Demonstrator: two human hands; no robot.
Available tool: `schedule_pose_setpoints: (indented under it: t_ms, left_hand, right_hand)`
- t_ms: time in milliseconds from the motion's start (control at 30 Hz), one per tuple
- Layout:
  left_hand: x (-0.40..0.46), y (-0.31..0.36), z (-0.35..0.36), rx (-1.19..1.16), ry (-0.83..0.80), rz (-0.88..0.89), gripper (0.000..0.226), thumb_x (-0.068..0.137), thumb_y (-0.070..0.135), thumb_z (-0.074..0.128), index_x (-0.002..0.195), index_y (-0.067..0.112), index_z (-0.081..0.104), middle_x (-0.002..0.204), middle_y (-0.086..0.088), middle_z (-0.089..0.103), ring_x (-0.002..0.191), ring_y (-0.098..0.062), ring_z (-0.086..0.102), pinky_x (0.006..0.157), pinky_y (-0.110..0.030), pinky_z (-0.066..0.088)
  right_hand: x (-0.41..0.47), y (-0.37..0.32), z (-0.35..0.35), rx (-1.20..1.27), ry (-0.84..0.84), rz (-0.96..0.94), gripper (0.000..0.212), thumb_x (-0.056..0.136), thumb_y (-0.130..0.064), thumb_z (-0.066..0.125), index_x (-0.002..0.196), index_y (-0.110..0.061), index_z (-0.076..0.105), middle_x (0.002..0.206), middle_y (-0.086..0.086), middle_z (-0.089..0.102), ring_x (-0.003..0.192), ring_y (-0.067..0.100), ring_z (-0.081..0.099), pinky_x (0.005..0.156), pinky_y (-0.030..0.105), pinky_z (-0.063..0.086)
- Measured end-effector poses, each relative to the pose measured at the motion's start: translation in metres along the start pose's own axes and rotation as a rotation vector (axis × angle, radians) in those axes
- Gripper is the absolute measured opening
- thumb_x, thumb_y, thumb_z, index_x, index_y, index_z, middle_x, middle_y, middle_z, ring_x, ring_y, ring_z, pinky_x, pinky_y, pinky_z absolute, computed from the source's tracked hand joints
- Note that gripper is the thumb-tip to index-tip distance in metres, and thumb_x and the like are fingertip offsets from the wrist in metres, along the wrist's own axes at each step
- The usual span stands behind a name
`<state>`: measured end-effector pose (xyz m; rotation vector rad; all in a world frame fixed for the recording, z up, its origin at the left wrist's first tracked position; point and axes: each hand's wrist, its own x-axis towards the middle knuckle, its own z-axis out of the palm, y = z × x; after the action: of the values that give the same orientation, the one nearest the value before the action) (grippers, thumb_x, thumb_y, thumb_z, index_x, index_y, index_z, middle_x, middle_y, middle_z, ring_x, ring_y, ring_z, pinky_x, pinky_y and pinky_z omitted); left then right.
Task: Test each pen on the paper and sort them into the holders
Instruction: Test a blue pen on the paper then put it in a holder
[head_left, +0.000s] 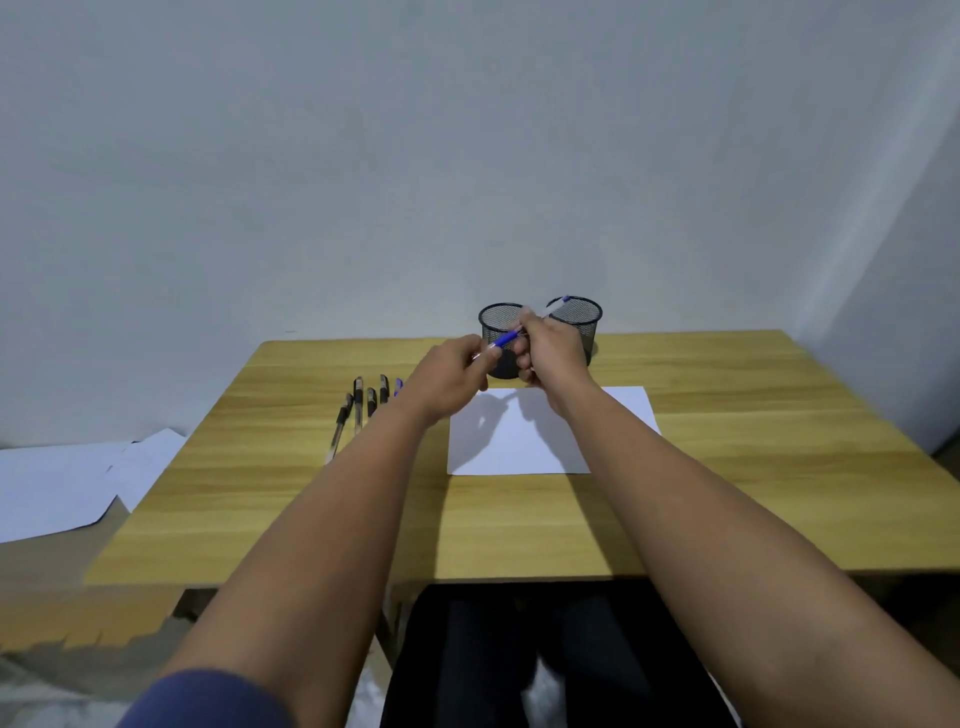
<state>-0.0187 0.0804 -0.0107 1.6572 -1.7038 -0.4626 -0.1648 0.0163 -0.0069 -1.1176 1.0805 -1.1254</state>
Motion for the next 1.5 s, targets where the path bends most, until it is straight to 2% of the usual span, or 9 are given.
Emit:
schedule_pose_setpoints:
  t_ms: [100,200,467,600,867,933,1067,1267,1500]
  left_hand:
    - [-0.004,0.007,0.010,-0.024,-0.049,0.004,0.043,0.108,0.041,0.038,0.091,0.007,0.059,0.079,-0.009,0.070,0.070,-0.019,0.065,0.072,-0.042,0.050]
    - [-0.006,0.015,0.018,-0.038,-0.092,-0.011,0.047,0.109,0.040,0.034,0.102,0.002,0.060,0.084,-0.017,0.069,0.059,-0.004,0.064,0.069,-0.037,0.048]
    - [0.003,0.018,0.008,-0.058,-0.233,-0.073,0.046,0.109,0.038,0.033,0.090,0.005,0.059,0.068,-0.001,0.066,0.060,-0.008,0.065,0.075,-0.034,0.046]
    - [-0.001,0.015,0.011,-0.102,-0.264,-0.107,0.045,0.109,0.036,0.034,0.077,0.013,0.055,0.064,0.001,0.061,0.062,-0.013,0.065,0.077,-0.035,0.048]
    - [-0.016,-0.003,-0.002,-0.116,-0.337,-0.194,0.048,0.108,0.041,0.038,0.070,0.015,0.051,0.066,-0.005,0.058,0.060,-0.018,0.059,0.064,-0.029,0.041]
    - [-0.022,-0.026,-0.012,-0.007,-0.204,-0.199,0.049,0.107,0.047,0.039,0.072,0.016,0.053,0.068,-0.004,0.060,0.065,-0.021,0.057,0.064,-0.032,0.040]
    - [-0.013,-0.058,-0.011,0.513,-0.026,-0.249,0.036,0.103,0.044,0.042,0.082,0.020,0.059,0.089,-0.004,0.061,0.089,-0.032,0.059,0.098,-0.048,0.044]
    - [0.003,-0.069,0.012,0.860,-0.027,-0.283,0.039,0.103,0.036,0.041,0.123,0.016,0.067,0.127,-0.011,0.057,0.120,-0.036,0.053,0.109,-0.060,0.035]
    - [0.010,-0.075,0.028,0.798,0.022,-0.313,0.040,0.101,0.037,0.046,0.129,0.014,0.063,0.131,-0.014,0.055,0.124,-0.039,0.049,0.101,-0.055,0.038]
  right_hand:
    - [0.003,-0.001,-0.002,-0.013,0.027,0.014,0.031,0.109,-0.024,0.053,0.081,-0.015,0.061,0.059,-0.001,0.051,0.045,0.012,0.038,0.044,0.021,0.031]
    - [0.009,0.001,-0.002,-0.041,0.087,0.078,0.032,0.108,-0.024,0.053,0.078,-0.014,0.060,0.061,0.002,0.045,0.045,0.015,0.034,0.042,0.021,0.027]
    - [0.023,0.008,0.012,-0.098,0.221,0.139,0.038,0.109,-0.030,0.053,0.077,-0.012,0.065,0.066,0.008,0.055,0.049,0.022,0.042,0.045,0.026,0.033]
    - [0.033,0.022,0.017,-0.142,0.256,0.172,0.040,0.104,-0.032,0.052,0.113,0.001,0.072,0.104,0.020,0.077,0.072,0.031,0.057,0.062,0.035,0.044]
    - [0.048,0.016,-0.040,-0.111,0.457,0.181,0.040,0.112,-0.026,0.043,0.128,0.001,0.068,0.123,0.020,0.073,0.118,0.038,0.070,0.095,0.044,0.055]
    - [0.058,0.013,-0.071,-0.103,0.518,0.128,0.039,0.108,-0.034,0.053,0.106,-0.003,0.076,0.092,0.012,0.075,0.096,0.039,0.072,0.088,0.048,0.058]
    - [0.036,0.022,-0.069,-0.251,0.358,-0.144,0.029,0.103,-0.031,0.068,0.077,-0.020,0.068,0.066,-0.001,0.070,0.057,0.019,0.063,0.060,0.034,0.055]
    - [0.006,0.059,-0.065,-0.822,0.131,-0.529,0.019,0.107,-0.028,0.053,0.111,-0.024,0.071,0.091,0.003,0.077,0.088,0.033,0.071,0.079,0.044,0.054]
    - [-0.006,0.083,-0.055,-1.218,-0.107,-0.362,0.026,0.113,-0.032,0.045,0.135,-0.020,0.052,0.139,0.000,0.061,0.142,0.028,0.050,0.125,0.060,0.021]
